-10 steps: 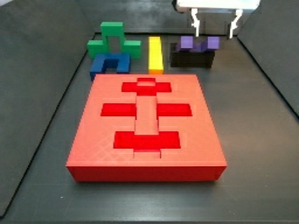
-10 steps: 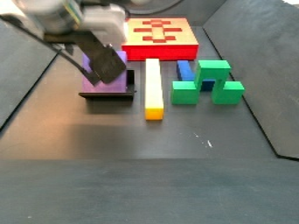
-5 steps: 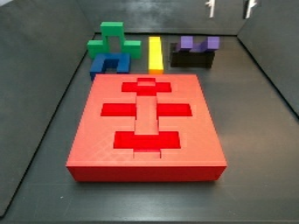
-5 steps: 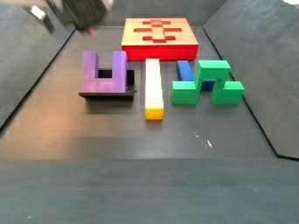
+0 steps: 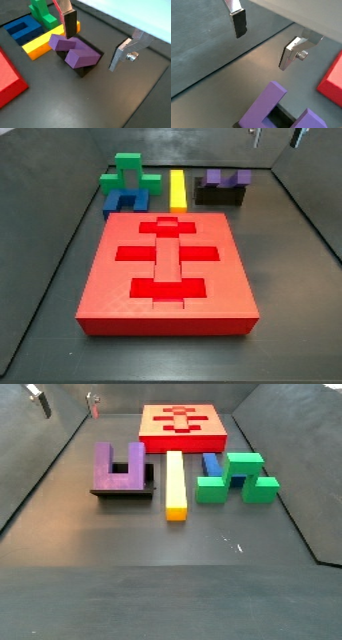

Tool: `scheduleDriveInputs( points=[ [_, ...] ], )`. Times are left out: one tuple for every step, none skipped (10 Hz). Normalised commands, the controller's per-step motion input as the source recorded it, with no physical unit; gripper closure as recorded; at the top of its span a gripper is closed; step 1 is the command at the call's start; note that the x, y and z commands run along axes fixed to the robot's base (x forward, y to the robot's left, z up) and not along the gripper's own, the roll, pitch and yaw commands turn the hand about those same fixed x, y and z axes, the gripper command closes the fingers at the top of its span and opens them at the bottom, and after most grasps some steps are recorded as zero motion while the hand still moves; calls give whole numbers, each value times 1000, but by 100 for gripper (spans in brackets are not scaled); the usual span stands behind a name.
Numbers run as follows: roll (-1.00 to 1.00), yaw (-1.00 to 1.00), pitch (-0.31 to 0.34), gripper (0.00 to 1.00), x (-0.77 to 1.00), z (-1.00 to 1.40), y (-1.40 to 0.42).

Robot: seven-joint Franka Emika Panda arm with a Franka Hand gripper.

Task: Pick up the purple object. Move up. Place the purple object on the fixture. Regrasp the purple object. Move to above the board. Insert the purple object.
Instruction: Regrasp the purple object.

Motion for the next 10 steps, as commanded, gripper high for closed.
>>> scheduleDriveInputs(
  points=[
    [1000,71,83,0,0,0,-326],
    [1000,69,69,0,11,0,-323],
    [1000,66,69,0,0,0,-280],
    [1000,66,97,0,0,0,-229],
    [1000,71,91,0,0,0,-220],
    [1000,66,54,0,23,0,-254],
    [1000,83,54,0,20,0,-214],
    [1000,89,63,0,49,-11,-134],
    [1000,123,77,0,97,-26,-91],
    [1000,169,91,0,80,-100,-89]
  ],
)
